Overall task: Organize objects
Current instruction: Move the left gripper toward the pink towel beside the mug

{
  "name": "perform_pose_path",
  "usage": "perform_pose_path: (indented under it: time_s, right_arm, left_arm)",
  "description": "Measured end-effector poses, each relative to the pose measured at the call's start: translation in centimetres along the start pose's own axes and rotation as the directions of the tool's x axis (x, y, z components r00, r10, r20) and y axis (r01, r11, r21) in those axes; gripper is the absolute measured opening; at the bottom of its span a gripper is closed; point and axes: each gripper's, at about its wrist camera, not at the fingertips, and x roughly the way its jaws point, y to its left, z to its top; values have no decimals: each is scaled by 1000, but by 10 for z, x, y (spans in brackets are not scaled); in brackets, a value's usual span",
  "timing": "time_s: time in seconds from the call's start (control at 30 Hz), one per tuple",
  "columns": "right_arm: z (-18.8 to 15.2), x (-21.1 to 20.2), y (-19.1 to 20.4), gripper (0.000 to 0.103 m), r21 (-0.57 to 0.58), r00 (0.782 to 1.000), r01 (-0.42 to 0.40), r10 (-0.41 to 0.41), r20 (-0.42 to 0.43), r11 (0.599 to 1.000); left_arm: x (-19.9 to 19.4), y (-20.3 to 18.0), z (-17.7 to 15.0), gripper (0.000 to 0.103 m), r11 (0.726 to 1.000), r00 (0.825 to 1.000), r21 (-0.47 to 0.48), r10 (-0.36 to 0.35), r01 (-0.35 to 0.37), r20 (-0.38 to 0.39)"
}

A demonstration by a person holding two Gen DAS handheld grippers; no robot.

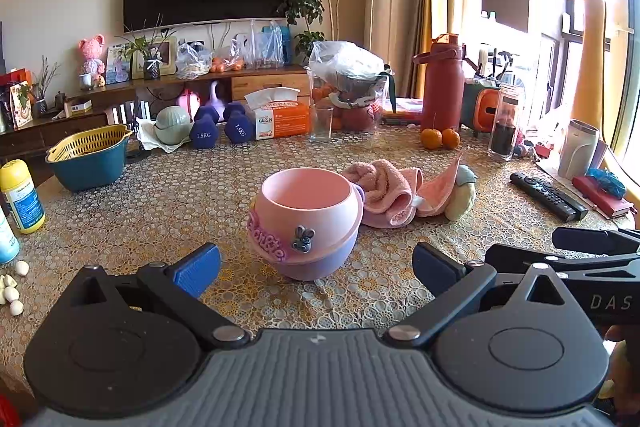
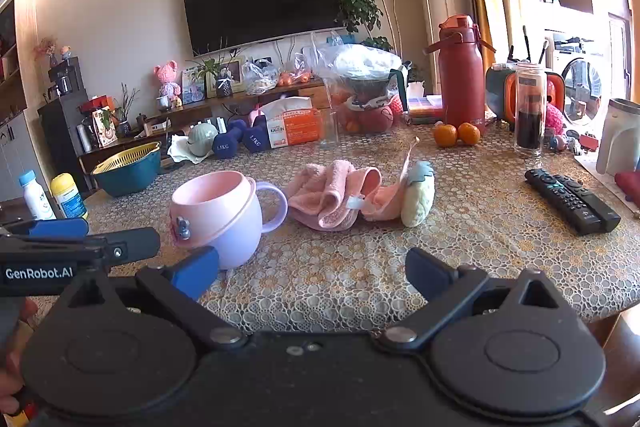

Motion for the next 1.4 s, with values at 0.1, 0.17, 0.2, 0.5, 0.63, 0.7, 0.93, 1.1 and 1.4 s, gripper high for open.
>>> perform_pose_path:
  time_s: [0.1, 0.17, 0.2, 0.5, 0.63, 0.7, 0.93, 1.1, 1.4]
  right_arm:
    - [6, 7, -1, 98, 3, 1000, -6, 6, -13, 1000]
    - [13, 13, -2, 97, 0, 1000, -15, 15, -16, 1000]
    - [16, 17, -3, 97, -3, 1000, -22, 22, -17, 1000]
    - [47, 78, -15, 81, -148, 989, -129, 116, -93, 981]
    - [52, 110, -11, 65, -227, 981, -174, 147, -130, 958]
    - [54, 126, -10, 62, -262, 974, -209, 176, -143, 942]
    - [55, 174, -4, 42, -328, 954, -281, 223, -202, 902]
    - [53, 191, 1, 34, -368, 939, -327, 256, -229, 871]
    - [55, 201, 6, 18, -378, 925, -370, 297, -238, 849]
  left_arm:
    - [5, 2, 3, 103, 1000, 1000, 7, 4, -4, 4]
    - [9, 3, 5, 103, 1000, 1000, 18, 7, -7, 8]
    - [10, 2, 5, 103, 1000, 1000, 22, 7, -8, 9]
    - [38, 17, 14, 103, 999, 999, -3, 31, -32, -25]
    - [48, 23, 17, 103, 999, 998, -9, 51, -51, -42]
    - [51, 24, 18, 103, 998, 997, -7, 56, -57, -50]
    - [64, 31, 22, 103, 997, 994, -3, 83, -83, -76]
    - [71, 33, 24, 103, 996, 993, 1, 86, -87, -85]
    - [83, 25, 23, 103, 998, 992, 24, 66, -63, -111]
